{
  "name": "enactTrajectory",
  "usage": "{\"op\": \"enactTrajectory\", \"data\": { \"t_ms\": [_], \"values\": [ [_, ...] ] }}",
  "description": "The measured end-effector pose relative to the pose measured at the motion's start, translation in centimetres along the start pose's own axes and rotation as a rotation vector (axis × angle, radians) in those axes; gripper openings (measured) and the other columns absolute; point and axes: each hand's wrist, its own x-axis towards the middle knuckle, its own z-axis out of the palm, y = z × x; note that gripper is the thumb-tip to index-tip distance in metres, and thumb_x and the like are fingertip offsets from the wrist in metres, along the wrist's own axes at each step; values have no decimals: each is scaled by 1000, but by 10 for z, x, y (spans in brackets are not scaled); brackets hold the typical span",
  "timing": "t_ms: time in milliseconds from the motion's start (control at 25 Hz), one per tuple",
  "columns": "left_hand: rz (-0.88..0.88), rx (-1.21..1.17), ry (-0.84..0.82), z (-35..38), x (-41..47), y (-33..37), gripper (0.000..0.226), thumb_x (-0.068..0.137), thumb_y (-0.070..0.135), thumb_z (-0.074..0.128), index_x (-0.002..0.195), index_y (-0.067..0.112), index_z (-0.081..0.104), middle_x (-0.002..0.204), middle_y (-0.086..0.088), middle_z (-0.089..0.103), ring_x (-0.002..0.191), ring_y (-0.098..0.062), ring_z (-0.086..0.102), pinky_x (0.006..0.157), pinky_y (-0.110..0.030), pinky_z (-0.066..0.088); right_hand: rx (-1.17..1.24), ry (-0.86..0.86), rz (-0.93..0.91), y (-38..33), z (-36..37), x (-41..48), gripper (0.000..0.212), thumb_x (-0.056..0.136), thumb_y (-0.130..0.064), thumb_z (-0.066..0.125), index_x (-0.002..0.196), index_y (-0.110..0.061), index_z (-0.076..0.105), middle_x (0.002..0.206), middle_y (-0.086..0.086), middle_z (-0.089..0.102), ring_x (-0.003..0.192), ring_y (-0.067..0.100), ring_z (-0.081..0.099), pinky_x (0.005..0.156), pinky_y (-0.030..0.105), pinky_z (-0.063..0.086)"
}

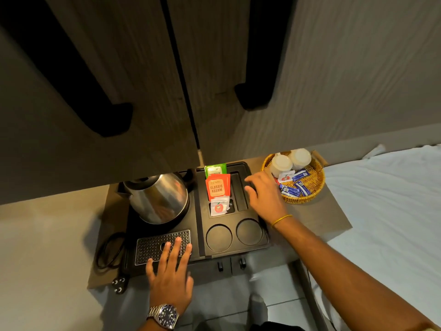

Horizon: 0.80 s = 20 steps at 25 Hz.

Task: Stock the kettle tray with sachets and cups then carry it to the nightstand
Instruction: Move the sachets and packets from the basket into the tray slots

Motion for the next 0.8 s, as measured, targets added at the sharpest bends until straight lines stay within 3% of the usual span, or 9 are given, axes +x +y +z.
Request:
{"op": "enactTrajectory", "data": {
  "t_ms": [160, 240, 320, 440, 600, 680, 800],
  "values": [
    [-6, 17, 34, -3, 0, 3, 97, 57, 40, 69, 149, 33, 37, 162, -2, 29, 146, -26, 31, 106, -67, 26, -78, 130, 302, 63, -62, 15, 14, 94, -16, 60, 97, -10, 72, 104, 15, 71, 95, 33, 66, 76, 40, 53],
    [-12, 24, 61, -4, 0, 7, 94, 57, 39, 67, 147, 31, 42, 161, -2, 33, 144, -27, 33, 105, -68, 28, -176, 12, 474, 93, -83, 19, 14, 93, -17, 61, 90, -10, 72, 97, 18, 73, 94, 39, 68, 72, 36, 50],
    [-6, 42, 83, -7, -1, 10, 92, 56, 38, 65, 145, 29, 45, 159, -4, 37, 143, -29, 36, 104, -68, 28, -242, -179, 589, 108, -90, 20, 19, 93, -31, 64, 94, -13, 72, 102, 15, 75, 100, 38, 68, 83, 40, 53],
    [0, 51, 93, -9, -2, 12, 96, 52, 37, 72, 144, 28, 45, 157, -6, 41, 141, -31, 40, 104, -67, 27, -282, -350, 586, 107, -85, 21, 34, 87, -48, 70, 107, -21, 70, 111, 5, 73, 109, 30, 66, 101, 48, 49],
    [-8, 60, 56, -11, 0, 12, 104, 46, 39, 76, 144, 30, 42, 158, -5, 40, 142, -31, 37, 103, -67, 27, -259, -329, 578, 103, -77, 24, 32, 85, -48, 74, 107, -25, 70, 109, 2, 72, 112, 28, 64, 109, 55, 37],
    [-11, 72, 35, -11, 0, 12, 102, 47, 41, 71, 145, 30, 43, 159, -4, 37, 143, -30, 35, 103, -67, 27, -251, -351, 576, 103, -76, 25, 26, 86, -46, 73, 100, -24, 71, 106, 2, 72, 108, 26, 63, 106, 52, 38],
    [-19, 74, 15, -11, 1, 11, 103, 48, 41, 72, 146, 31, 41, 160, -3, 35, 144, -30, 35, 104, -66, 27, -162, -413, 512, 102, -77, 27, 29, 88, -44, 72, 105, -20, 77, 110, 3, 74, 98, 20, 61, 86, 35, 43]
  ]
}}
